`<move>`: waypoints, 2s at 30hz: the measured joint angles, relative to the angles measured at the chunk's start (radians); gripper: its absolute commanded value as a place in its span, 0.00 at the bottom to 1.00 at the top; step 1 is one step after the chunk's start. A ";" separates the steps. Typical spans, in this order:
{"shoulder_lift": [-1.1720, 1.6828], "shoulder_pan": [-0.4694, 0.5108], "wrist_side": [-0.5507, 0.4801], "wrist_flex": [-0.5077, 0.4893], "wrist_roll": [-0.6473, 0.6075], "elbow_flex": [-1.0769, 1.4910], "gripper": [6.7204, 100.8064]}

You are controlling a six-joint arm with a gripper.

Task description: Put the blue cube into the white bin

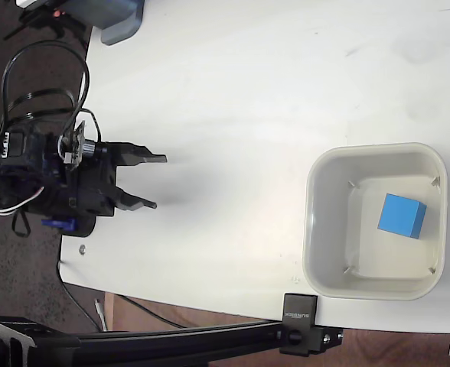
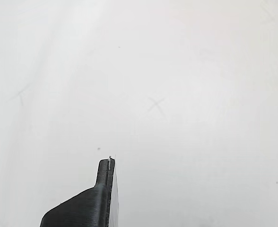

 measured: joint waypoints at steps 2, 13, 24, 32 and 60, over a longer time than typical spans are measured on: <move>0.002 0.000 0.003 0.000 0.012 0.000 0.99; 0.002 0.000 0.044 0.000 0.038 0.000 0.99; 0.002 0.000 0.044 0.000 0.038 0.000 0.99; 0.002 0.000 0.044 0.000 0.038 0.000 0.99; 0.003 0.000 0.044 0.000 0.038 0.000 0.99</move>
